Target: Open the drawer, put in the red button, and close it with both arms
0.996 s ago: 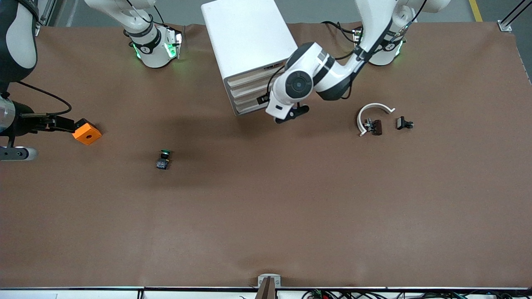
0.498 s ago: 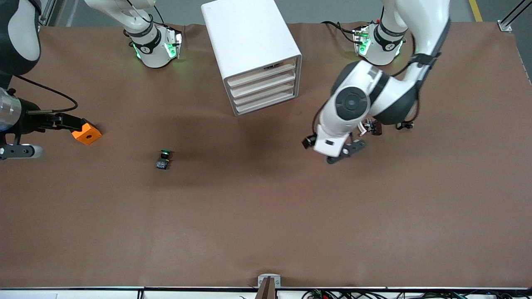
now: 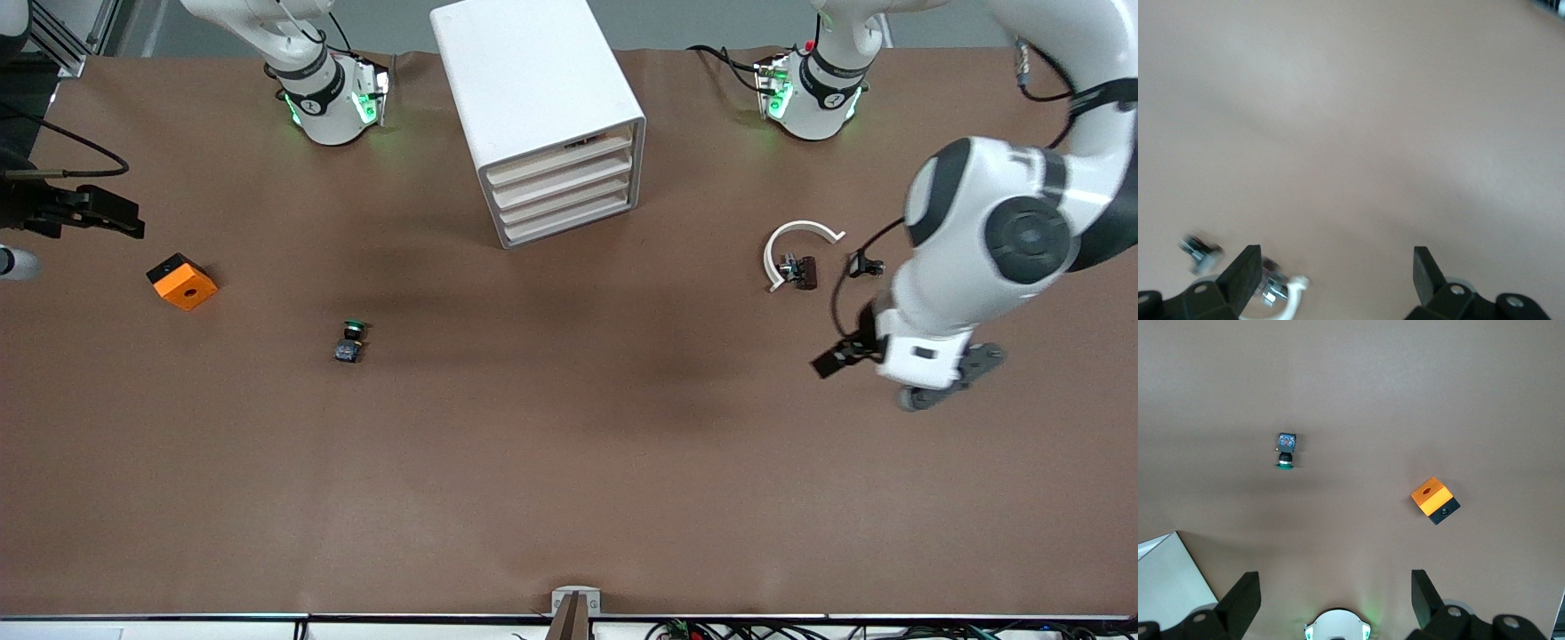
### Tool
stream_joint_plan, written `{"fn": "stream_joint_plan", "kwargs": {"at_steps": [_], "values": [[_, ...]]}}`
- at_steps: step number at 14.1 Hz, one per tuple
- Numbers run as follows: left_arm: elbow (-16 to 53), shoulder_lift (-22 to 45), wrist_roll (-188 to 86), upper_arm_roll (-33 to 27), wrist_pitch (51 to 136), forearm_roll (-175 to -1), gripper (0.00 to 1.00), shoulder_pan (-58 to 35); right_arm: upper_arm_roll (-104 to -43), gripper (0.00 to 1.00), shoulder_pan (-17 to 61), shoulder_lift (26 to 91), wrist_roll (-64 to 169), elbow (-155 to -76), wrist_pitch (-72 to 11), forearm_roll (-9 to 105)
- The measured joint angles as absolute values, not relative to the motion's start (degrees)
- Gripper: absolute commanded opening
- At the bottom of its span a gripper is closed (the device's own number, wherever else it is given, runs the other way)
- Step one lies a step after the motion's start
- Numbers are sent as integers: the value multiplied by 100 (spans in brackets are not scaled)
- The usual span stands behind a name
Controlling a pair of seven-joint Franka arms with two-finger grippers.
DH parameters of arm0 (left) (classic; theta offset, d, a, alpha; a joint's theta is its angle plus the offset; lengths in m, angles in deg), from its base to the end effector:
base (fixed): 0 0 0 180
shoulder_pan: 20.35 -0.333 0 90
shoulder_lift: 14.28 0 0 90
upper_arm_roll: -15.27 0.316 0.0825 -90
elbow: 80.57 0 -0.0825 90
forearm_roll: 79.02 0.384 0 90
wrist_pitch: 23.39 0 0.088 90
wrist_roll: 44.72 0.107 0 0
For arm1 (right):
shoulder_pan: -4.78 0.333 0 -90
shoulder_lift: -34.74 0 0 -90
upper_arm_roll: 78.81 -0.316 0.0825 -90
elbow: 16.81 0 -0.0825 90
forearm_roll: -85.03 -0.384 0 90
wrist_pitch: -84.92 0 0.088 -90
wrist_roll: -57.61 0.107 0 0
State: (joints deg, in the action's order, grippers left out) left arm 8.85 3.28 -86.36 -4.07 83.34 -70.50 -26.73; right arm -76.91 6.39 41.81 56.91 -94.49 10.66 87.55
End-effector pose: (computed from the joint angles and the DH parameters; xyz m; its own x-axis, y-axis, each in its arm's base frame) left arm 0.6418 -0.1112 0.4783 0.8893 0.4556 0.0383 0.4566 -0.8893 -0.0233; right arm 0.5626 -0.0071 0.6327 0.9832 -0.0052 -0.1823 0.0032 -0.9990 0.0456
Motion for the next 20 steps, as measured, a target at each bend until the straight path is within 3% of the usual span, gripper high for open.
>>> {"fn": "stream_joint_plan", "kwargs": {"at_steps": [4, 7, 10, 15, 20], "values": [[850, -297, -7368, -405, 7797, -7049, 100, -3294, -7690, 100, 554, 4070, 5687, -9533, 963, 8738], [853, -702, -6651, -369, 7583, -7049, 100, -3399, -7687, 100, 539, 3602, 5687, -10109, 540, 8731], [855, -1123, -6297, 3, 6993, -7195, 100, -3090, -7686, 100, 539, 3083, 5687, -10647, 380, 8725], [927, -1661, -5345, 1012, 6408, -7770, 100, -2487, -7685, 100, 540, 2647, 5687, -10805, 398, 8710], [1186, -2048, -5145, 1104, 6156, -7875, 100, -2422, -7692, 100, 544, 2630, 5686, -10825, 392, 8664]]}}
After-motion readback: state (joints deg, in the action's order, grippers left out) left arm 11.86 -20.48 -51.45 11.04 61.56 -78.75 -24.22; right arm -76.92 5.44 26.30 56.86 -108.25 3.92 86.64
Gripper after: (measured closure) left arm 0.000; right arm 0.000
